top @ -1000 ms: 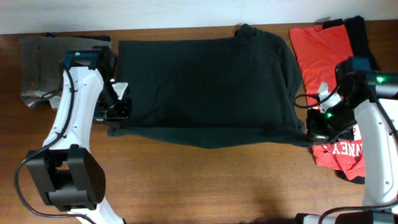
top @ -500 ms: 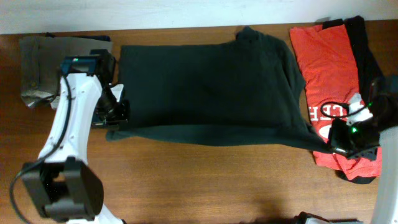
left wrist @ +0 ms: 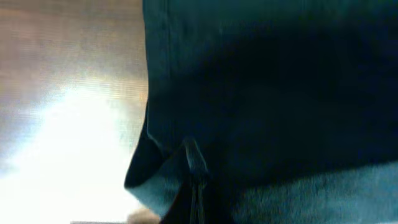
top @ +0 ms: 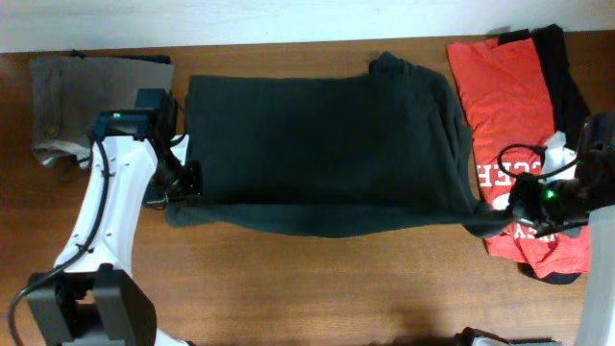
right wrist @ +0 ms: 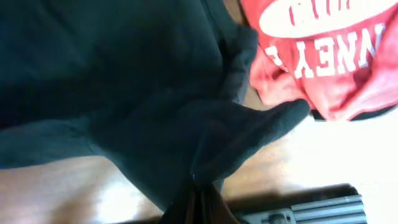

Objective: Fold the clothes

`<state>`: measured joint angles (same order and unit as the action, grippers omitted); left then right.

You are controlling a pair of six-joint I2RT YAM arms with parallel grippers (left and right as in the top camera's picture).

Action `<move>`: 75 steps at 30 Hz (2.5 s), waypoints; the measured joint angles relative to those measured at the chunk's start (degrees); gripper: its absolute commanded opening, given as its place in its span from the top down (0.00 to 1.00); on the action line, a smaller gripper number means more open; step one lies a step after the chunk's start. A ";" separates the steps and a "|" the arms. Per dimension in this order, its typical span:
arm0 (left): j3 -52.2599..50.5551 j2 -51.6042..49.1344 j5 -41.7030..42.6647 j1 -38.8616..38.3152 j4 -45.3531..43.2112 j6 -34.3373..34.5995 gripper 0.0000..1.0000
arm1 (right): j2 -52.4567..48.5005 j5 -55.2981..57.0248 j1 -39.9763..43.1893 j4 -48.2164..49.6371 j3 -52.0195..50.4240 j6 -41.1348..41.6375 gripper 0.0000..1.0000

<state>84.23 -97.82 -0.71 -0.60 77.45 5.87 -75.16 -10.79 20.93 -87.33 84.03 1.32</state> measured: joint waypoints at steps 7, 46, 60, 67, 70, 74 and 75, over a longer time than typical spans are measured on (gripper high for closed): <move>-2.34 -0.04 -1.27 0.00 -9.51 0.61 0.99 | -5.33 -2.05 -1.51 7.17 -0.02 0.02 0.96; -2.36 1.42 -8.13 0.00 -11.30 3.43 0.99 | -9.84 -5.92 -7.91 11.39 2.45 -1.53 0.96; -2.21 5.92 -8.20 0.00 -1.64 3.43 0.99 | -1.49 2.58 -7.52 3.15 2.67 2.38 0.96; -2.21 5.92 -10.23 0.00 -3.30 3.43 0.99 | -0.35 4.13 -2.80 9.70 2.71 0.74 0.96; -2.21 5.92 -10.73 0.00 -5.62 3.43 0.99 | -1.09 3.80 -2.47 12.09 2.73 -1.14 0.96; -2.21 5.92 -10.82 0.00 -7.28 3.43 0.99 | -2.69 2.80 -2.47 12.90 2.73 -2.47 0.96; -2.21 5.92 -10.95 0.00 -7.39 3.43 0.99 | -3.02 2.64 -2.47 12.83 2.71 -2.71 0.96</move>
<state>82.02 -91.90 -11.66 -0.60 70.06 9.30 -78.17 -8.14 18.46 -74.50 86.74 -1.39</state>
